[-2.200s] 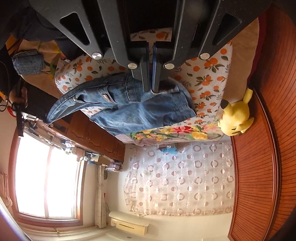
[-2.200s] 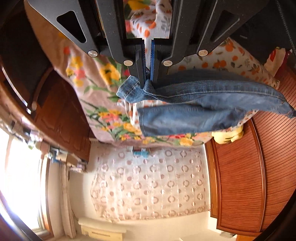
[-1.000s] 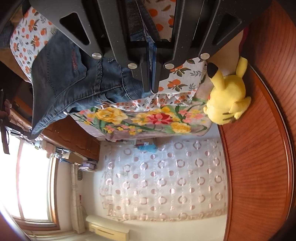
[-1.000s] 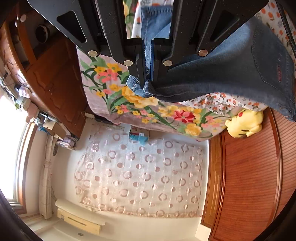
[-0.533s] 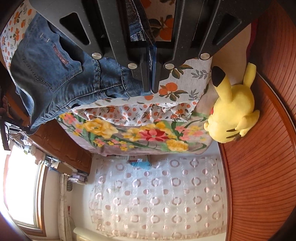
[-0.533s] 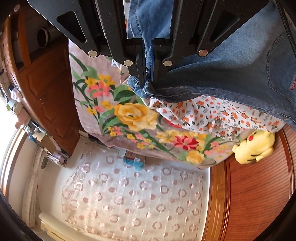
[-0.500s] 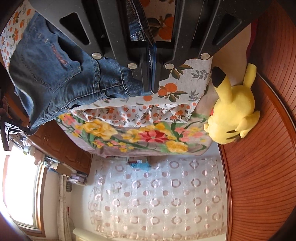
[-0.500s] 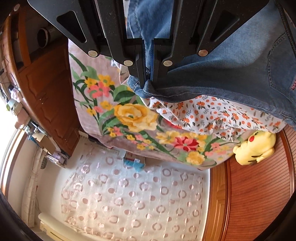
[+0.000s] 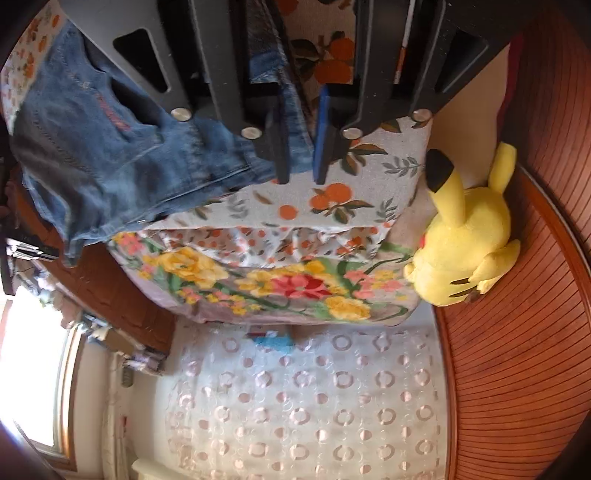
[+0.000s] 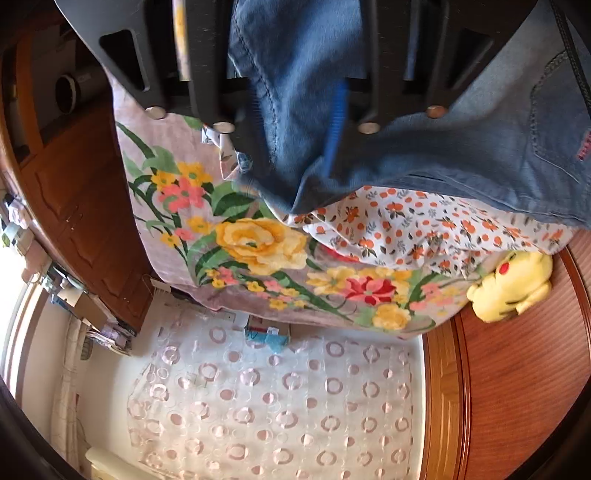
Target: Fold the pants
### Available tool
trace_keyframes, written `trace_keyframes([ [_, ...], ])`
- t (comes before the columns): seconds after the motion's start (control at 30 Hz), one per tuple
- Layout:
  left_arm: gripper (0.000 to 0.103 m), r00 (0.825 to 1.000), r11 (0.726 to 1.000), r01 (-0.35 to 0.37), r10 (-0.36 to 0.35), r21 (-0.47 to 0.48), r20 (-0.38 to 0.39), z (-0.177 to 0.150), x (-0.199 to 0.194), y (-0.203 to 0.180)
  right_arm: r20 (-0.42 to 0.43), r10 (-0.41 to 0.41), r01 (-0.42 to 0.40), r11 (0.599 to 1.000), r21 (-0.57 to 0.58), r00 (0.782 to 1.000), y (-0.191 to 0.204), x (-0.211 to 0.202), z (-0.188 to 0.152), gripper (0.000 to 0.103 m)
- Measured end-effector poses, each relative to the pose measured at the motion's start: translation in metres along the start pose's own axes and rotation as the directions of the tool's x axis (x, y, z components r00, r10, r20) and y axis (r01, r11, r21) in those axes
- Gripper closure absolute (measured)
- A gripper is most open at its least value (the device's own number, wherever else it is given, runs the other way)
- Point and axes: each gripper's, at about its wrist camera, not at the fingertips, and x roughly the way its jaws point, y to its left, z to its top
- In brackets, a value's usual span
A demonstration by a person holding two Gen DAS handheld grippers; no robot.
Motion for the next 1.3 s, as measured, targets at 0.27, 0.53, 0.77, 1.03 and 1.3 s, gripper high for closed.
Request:
trace_keyframes([
  [0.27, 0.054, 0.994, 0.992, 0.107, -0.107, 0.067, 0.008, -0.004, -0.014, -0.044, 0.032, 0.025, -0.027, 0.998, 0.063, 0.999, -0.013, -0.032, -0.037, 0.057],
  [0.53, 0.054, 0.983, 0.974, 0.184, -0.185, 0.132, -0.004, 0.001, 0.013, -0.098, -0.056, 0.0, 0.007, 0.993, 0.121, 0.998, -0.04, -0.035, -0.086, 0.057],
  [0.77, 0.054, 0.982, 0.967, 0.187, -0.181, 0.174, -0.052, -0.007, 0.042, -0.119, -0.084, 0.063, -0.043, 0.974, 0.222, 0.994, -0.063, -0.018, -0.087, 0.057],
  [1.03, 0.054, 0.98, 0.965, 0.192, -0.181, 0.178, -0.076, -0.015, 0.049, -0.121, -0.091, 0.123, -0.096, 0.964, 0.249, 0.988, -0.069, -0.003, -0.082, 0.059],
  [1.3, 0.054, 0.985, 0.972, 0.173, -0.166, 0.158, -0.052, -0.017, 0.046, -0.117, -0.014, 0.044, -0.04, 0.975, 0.219, 0.999, -0.067, -0.04, -0.083, 0.098],
])
